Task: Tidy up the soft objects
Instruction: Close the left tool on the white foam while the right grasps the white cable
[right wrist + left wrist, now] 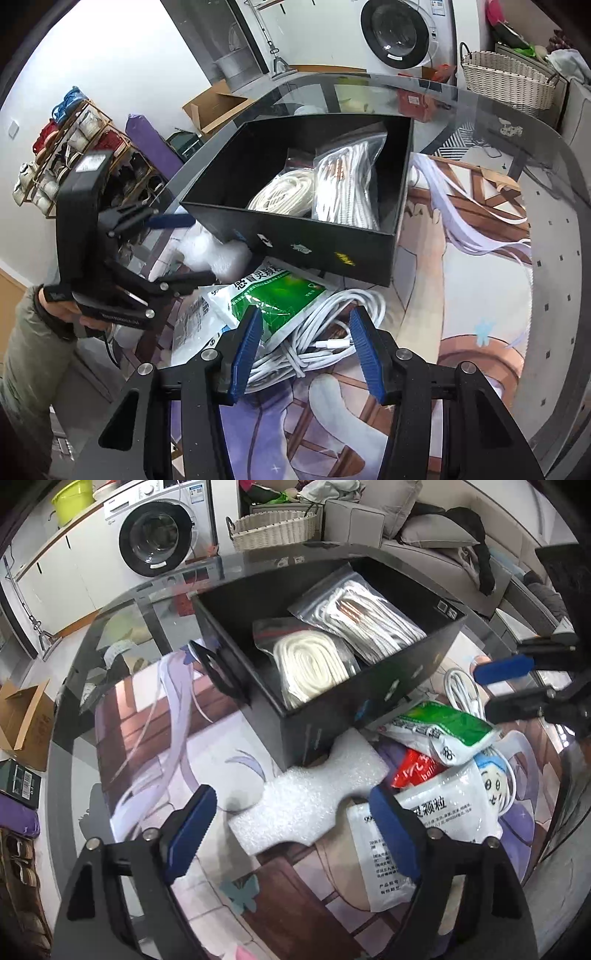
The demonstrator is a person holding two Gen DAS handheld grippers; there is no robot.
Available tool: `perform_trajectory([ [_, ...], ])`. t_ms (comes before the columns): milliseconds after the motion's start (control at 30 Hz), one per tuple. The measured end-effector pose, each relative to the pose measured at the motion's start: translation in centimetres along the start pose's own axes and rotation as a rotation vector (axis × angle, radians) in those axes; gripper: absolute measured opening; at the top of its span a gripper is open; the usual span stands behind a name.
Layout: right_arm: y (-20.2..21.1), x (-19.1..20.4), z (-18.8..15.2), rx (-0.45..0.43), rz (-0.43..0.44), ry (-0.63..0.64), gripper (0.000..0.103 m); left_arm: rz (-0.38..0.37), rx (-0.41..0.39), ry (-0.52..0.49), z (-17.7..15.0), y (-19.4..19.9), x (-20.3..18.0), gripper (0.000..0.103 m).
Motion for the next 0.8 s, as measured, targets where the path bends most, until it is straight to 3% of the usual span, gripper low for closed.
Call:
perform_trajectory([
  [67, 0.1, -0.2, 0.2, 0.007, -0.002, -0.016, 0.051, -0.014, 0.034, 0.011, -0.2, -0.2, -0.1, 0.063],
  [233, -0.1, -1.0, -0.4, 0.034, 0.047, -0.105, 0.051, -0.04, 0.104, 0.074, -1.7, 0.5, -0.2, 0.061],
  [433, -0.4, -1.4, -2.0, 0.08, 0.059, -0.131, 0.051, -0.099, 0.137, -0.058, -3.8, 2.7, -3.3, 0.064],
  [533, -0.9, -1.6, -2.6, 0.102, 0.072, -0.135, 0.051, -0.006, 0.047, -0.066, -2.4, 3.7, -3.3, 0.067],
  [633, -1.5, -1.8, -2.2, 0.102, 0.054, -0.142, 0.051, -0.005, 0.023, -0.056, -1.5, 3.2, -3.3, 0.076],
  [733, -2.5, -1.3, -1.7, 0.104, 0.035, -0.125, 0.051, 0.06, 0.049, -0.074, -0.9, 1.3, -3.3, 0.074],
  [800, -3.0, -0.4, -1.4, 0.102, -0.013, -0.043, 0.051, 0.079, 0.047, -0.054, -0.8, 0.6, -3.2, 0.065],
])
Point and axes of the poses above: each gripper's, at about its wrist camera, not at the fingertips, and y roughly against the way its jaws point, x to its left, z to its top, the point moved 7 cm from there along -y, roughly the way its jaws point, and after that the axes turned 4 degrees about z, right-handed, at the moved point
